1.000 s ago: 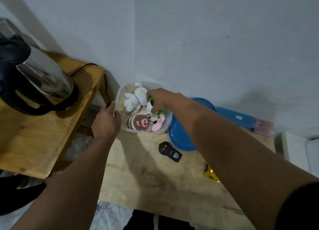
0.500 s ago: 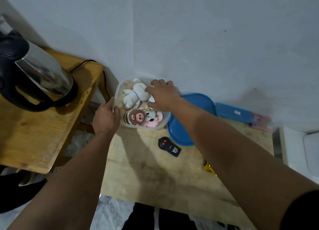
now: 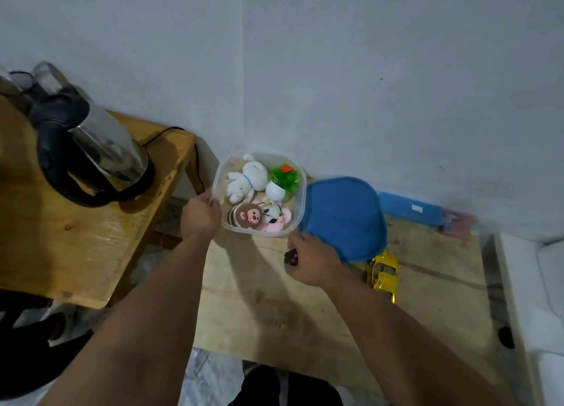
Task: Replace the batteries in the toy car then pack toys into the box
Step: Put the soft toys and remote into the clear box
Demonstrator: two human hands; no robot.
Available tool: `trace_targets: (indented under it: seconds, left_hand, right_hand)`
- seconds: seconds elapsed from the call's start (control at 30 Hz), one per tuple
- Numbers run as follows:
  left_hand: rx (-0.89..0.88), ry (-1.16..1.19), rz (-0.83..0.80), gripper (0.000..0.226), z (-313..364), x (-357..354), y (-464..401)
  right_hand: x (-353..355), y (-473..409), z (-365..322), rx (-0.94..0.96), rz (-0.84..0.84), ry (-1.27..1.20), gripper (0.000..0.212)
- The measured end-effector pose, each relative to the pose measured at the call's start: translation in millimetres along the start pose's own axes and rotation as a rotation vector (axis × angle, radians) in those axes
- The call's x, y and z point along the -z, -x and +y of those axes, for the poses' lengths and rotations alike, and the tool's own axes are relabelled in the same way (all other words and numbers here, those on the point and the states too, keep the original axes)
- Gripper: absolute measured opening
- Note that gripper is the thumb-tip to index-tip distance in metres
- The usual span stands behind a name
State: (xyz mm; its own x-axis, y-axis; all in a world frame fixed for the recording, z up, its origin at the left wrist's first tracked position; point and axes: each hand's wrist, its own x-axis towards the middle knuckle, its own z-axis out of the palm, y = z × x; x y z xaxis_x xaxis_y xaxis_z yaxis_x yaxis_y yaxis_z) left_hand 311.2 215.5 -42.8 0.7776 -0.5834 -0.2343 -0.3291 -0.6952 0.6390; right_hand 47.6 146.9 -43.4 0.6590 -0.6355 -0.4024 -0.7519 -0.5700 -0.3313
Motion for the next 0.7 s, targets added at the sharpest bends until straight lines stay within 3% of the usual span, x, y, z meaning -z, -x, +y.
trace_targets:
  seconds: [0.07,0.23,0.47,0.6,0.7]
  left_hand:
    - [-0.018,-0.007,-0.001,0.035,0,0,0]
    - [-0.013,0.023,-0.02,0.036,-1,2,-1]
    - [0.022,0.067,-0.112,0.033,-4,14,5]
    - [0.02,0.005,-0.007,0.04,7,21,8]
    - [-0.019,0.041,0.143,0.049,28,30,0]
  right_hand:
    - [-9,2,-4,-0.066,-0.079,0.04,0.049]
    - [-17,4,-9,-0.075,-0.106,0.107,0.052]
    - [40,16,-5,-0.024,-0.261,-0.419,0.051]
    - [93,-4,-15,-0.031,-0.119,-0.461,0.048]
    - [122,-29,-19,-0.012,0.058,-0.163,0.048]
